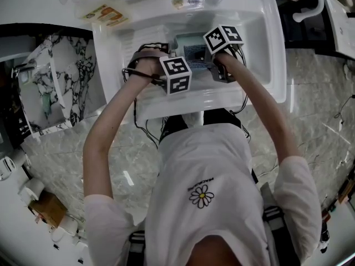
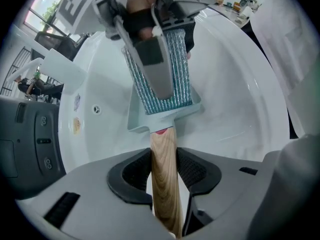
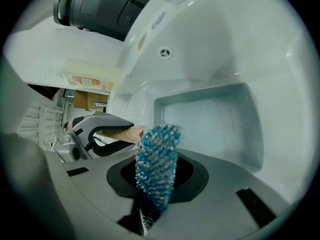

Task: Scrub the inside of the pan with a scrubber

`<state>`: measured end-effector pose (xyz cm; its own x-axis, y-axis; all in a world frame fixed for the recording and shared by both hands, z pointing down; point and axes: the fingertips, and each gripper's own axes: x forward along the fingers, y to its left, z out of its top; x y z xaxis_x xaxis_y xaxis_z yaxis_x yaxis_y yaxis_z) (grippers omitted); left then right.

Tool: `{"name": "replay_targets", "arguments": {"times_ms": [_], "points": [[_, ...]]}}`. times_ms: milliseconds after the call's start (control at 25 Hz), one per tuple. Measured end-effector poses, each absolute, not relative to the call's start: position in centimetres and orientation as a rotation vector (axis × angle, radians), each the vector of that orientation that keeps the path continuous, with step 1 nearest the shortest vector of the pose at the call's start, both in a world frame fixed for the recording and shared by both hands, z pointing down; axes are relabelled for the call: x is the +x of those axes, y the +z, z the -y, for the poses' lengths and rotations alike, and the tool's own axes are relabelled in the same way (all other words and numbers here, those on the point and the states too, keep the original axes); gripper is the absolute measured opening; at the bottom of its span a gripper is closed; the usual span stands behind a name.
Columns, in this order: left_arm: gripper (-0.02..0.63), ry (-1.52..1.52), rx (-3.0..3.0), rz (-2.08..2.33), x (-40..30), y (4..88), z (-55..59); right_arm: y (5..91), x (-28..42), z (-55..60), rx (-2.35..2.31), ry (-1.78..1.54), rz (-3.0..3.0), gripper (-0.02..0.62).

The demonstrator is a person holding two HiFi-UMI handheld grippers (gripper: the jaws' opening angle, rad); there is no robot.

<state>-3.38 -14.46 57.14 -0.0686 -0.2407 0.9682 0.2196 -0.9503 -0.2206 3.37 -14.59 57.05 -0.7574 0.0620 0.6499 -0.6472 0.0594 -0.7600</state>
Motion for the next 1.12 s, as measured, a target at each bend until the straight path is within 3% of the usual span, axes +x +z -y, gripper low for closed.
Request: {"name": "replay_targets", "arguments": {"times_ms": [280, 1120], "points": [[0.163, -2.103, -1.901, -0.005, -3.4, 57.1, 14.4, 54.0, 7.6, 12.8, 0.745, 1.601, 1.952, 0.058], [0.164, -2.184, -1.78, 0.057, -3.4, 57.5, 14.4, 53.4, 11.9, 9.8, 0.908, 1.71, 1.968, 0.058]]}}
